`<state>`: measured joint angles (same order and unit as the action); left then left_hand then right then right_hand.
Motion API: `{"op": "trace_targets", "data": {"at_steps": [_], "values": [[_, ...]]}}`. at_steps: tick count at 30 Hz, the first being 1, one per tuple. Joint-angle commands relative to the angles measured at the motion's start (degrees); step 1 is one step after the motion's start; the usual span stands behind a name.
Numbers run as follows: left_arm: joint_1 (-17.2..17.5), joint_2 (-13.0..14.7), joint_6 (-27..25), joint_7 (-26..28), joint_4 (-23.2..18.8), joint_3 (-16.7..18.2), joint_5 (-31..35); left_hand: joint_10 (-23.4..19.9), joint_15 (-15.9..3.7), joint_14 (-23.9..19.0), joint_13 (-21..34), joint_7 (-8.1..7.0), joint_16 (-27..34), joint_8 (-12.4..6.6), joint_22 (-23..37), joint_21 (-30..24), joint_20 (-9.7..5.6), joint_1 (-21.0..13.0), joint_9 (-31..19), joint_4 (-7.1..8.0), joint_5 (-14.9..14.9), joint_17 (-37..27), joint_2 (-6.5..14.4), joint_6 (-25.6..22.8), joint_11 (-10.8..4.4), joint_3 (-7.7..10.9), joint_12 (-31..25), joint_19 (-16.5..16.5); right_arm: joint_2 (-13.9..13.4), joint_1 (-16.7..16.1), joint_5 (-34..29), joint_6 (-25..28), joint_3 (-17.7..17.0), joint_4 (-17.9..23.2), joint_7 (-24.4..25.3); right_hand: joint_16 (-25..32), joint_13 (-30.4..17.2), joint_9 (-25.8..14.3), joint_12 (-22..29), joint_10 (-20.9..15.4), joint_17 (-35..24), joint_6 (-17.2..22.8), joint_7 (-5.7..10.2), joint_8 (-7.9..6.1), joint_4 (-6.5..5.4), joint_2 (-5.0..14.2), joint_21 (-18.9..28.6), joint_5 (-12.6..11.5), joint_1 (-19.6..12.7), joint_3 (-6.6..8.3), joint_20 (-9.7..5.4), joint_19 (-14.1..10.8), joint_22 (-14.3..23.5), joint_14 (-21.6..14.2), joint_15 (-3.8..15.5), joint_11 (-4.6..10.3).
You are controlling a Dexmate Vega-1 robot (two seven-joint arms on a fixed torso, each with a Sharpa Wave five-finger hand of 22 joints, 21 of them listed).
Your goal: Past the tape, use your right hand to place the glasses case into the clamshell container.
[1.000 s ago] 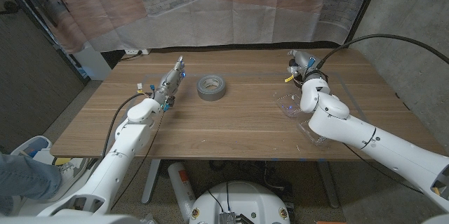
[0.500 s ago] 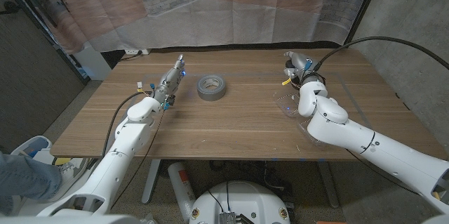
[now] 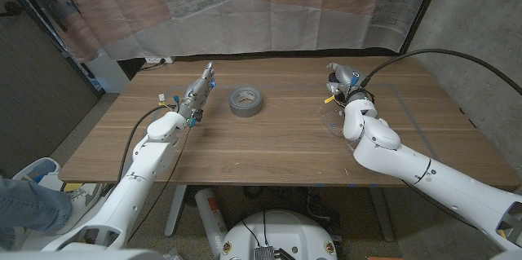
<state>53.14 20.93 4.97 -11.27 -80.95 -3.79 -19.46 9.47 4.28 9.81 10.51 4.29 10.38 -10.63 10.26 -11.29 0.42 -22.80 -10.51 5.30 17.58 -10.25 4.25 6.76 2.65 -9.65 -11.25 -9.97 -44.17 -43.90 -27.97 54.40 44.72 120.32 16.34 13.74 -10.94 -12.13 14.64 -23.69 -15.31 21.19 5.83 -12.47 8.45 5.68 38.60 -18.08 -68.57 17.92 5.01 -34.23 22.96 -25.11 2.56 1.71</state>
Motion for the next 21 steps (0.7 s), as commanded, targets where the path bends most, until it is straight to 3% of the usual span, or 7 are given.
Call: {"op": "trace_targets", "data": {"at_steps": [1,21], "values": [[-0.05,0.07,-0.35,0.17,-0.44,-0.16,0.23,0.19,-0.02,2.42,0.09,0.27,0.36,-0.51,0.18,-0.25,-0.10,-0.34,-0.12,0.11,-0.09,-0.26,0.48,0.17,0.25,-0.57,-0.25,-1.90,2.30,-1.61,-0.92,0.01,-0.69,-1.97,0.60,0.31,-0.17,-0.21,0.10,-0.40,-0.34,0.73,0.11,0.00,-0.02,1.43,0.51,-0.29,-1.43,-0.06,-16.61,-8.05,0.32,-0.70,2.55,-0.20],[1.30,0.94,-1.49,0.74,-2.78,0.59,0.40,0.20,0.03,2.45,0.09,0.33,0.35,-0.51,0.18,-0.24,-0.09,-0.45,-0.12,0.10,-0.14,-0.26,0.57,0.15,0.22,-0.74,-0.25,-1.96,3.73,-3.52,-1.06,-0.44,-1.13,-4.48,3.06,0.45,-0.22,-0.26,0.05,-0.56,-0.50,0.95,0.22,0.03,-0.22,1.42,1.30,-0.43,-0.98,-0.31,-16.64,-7.85,0.28,-1.26,2.64,0.06]]}}
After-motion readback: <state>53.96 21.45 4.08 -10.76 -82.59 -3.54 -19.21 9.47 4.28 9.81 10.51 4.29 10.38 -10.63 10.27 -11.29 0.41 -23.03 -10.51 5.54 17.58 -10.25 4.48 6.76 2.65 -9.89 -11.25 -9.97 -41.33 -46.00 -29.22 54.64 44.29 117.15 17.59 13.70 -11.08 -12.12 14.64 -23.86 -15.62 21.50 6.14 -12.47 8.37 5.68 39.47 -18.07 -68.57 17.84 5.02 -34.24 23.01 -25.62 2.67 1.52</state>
